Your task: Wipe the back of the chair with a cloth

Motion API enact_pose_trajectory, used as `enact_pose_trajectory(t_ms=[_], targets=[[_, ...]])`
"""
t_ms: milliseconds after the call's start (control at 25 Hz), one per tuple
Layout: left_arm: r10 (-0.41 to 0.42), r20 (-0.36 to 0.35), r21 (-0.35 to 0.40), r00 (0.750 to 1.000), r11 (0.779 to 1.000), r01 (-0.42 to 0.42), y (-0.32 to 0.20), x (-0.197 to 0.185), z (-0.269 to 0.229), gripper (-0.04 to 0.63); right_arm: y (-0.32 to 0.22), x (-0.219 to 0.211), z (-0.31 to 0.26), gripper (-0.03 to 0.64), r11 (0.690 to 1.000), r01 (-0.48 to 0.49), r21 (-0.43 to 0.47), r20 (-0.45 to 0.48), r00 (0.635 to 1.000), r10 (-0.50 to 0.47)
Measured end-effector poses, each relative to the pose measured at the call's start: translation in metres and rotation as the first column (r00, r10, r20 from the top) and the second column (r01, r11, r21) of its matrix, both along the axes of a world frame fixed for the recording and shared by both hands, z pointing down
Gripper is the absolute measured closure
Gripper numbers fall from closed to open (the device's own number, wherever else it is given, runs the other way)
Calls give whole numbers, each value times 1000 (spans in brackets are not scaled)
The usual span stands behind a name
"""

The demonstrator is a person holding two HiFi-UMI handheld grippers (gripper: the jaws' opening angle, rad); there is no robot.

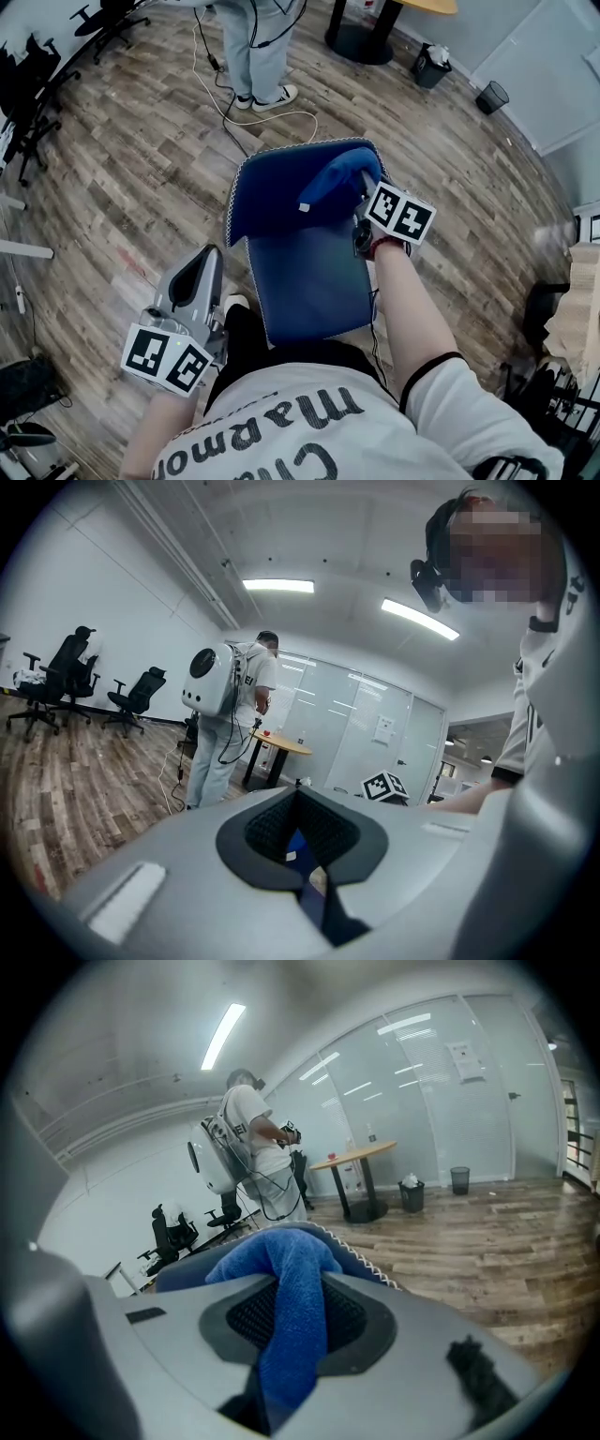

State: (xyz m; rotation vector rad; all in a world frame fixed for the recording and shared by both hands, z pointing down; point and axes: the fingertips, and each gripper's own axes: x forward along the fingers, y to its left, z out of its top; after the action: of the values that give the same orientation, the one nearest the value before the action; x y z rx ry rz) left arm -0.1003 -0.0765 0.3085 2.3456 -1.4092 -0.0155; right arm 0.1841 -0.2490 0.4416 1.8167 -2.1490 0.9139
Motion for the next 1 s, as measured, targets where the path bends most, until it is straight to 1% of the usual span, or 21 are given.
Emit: enact_pose_trajectory(t_ms=[280,760,1000], targets=[[-15,5,3,1000,1000,15,3,-3,-2,588,-3,8,1,511,1000,-3,-3,-27,1000,3],[-30,14,-1,999,1000,30,7,-3,0,588,-5,20,4,511,1000,-30,-8,-42,999,29],[-38,6,-5,999,999,38,6,-5,0,588,-6,30,6,511,999,-49,-19,-49,998,48]])
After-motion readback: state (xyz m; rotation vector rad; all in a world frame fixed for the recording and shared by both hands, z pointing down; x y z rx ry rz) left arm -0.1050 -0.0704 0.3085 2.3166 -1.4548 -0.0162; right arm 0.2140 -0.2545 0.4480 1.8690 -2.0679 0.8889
